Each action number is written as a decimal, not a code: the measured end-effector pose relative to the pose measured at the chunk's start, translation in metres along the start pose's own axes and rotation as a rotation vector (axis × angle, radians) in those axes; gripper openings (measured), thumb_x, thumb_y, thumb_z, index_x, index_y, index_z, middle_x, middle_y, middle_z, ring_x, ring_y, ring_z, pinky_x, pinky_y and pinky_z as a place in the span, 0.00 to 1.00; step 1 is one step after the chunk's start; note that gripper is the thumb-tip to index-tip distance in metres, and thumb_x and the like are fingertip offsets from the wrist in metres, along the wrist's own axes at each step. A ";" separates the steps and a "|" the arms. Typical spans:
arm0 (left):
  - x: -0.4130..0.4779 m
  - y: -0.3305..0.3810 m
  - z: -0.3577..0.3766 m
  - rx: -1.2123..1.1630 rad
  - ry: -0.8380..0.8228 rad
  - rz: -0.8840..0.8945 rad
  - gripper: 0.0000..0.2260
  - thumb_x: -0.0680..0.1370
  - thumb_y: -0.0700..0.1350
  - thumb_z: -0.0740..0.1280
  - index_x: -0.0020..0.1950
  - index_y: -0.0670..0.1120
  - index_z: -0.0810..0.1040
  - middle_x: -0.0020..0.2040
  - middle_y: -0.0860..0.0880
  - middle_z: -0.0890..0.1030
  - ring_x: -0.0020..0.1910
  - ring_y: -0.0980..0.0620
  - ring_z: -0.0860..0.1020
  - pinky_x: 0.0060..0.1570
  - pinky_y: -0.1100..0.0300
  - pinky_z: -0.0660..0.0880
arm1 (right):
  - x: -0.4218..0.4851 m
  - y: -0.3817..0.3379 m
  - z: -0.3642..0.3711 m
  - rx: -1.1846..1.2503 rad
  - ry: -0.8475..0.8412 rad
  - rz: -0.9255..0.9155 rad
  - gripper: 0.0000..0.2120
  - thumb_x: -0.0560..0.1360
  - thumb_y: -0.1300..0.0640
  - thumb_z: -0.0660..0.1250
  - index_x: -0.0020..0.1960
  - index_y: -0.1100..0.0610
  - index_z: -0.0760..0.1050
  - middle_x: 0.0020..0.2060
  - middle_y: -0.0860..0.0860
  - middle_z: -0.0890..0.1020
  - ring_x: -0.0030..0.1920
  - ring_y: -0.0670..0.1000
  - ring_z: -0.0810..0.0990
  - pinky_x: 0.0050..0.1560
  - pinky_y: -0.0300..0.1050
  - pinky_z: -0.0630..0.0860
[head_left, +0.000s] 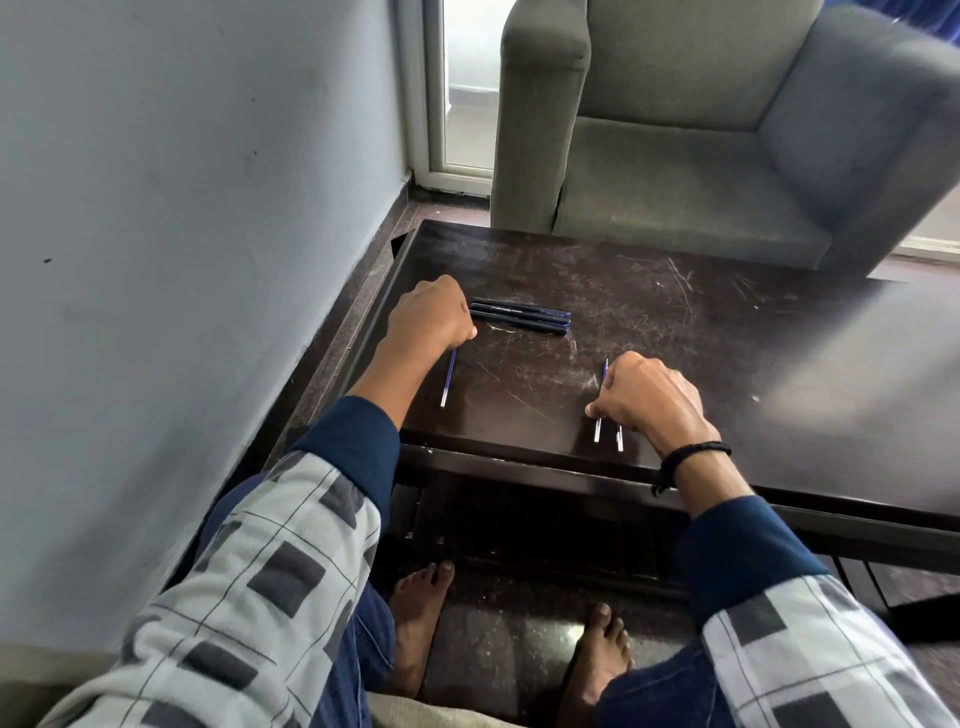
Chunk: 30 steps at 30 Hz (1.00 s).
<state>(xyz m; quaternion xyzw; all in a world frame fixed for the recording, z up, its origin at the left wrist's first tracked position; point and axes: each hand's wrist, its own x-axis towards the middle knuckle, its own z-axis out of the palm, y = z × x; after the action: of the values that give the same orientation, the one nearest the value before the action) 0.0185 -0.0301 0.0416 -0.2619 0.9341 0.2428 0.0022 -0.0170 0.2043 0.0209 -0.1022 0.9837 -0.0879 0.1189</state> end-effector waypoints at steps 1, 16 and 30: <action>0.000 -0.001 0.001 0.044 -0.005 -0.014 0.13 0.75 0.47 0.75 0.57 0.45 0.82 0.55 0.42 0.83 0.54 0.40 0.81 0.53 0.48 0.78 | 0.000 0.000 0.000 -0.002 0.000 0.001 0.14 0.71 0.49 0.77 0.51 0.54 0.80 0.45 0.54 0.83 0.43 0.58 0.77 0.44 0.47 0.74; -0.009 -0.001 0.006 0.336 -0.086 -0.037 0.21 0.76 0.50 0.74 0.66 0.44 0.74 0.61 0.42 0.79 0.59 0.40 0.79 0.46 0.51 0.70 | 0.003 0.001 0.001 -0.003 -0.003 -0.009 0.15 0.71 0.47 0.77 0.52 0.54 0.79 0.44 0.53 0.80 0.43 0.59 0.77 0.46 0.48 0.74; -0.007 0.005 0.002 0.313 -0.058 -0.005 0.16 0.78 0.48 0.72 0.62 0.44 0.75 0.48 0.44 0.76 0.54 0.41 0.81 0.44 0.53 0.70 | 0.023 -0.011 0.010 0.169 0.239 -0.241 0.07 0.76 0.53 0.70 0.52 0.53 0.83 0.51 0.52 0.82 0.53 0.58 0.80 0.49 0.48 0.74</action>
<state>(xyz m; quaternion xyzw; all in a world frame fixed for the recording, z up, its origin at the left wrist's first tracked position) 0.0216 -0.0218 0.0430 -0.2538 0.9593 0.1017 0.0704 -0.0343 0.1874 0.0084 -0.1980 0.9606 -0.1951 -0.0018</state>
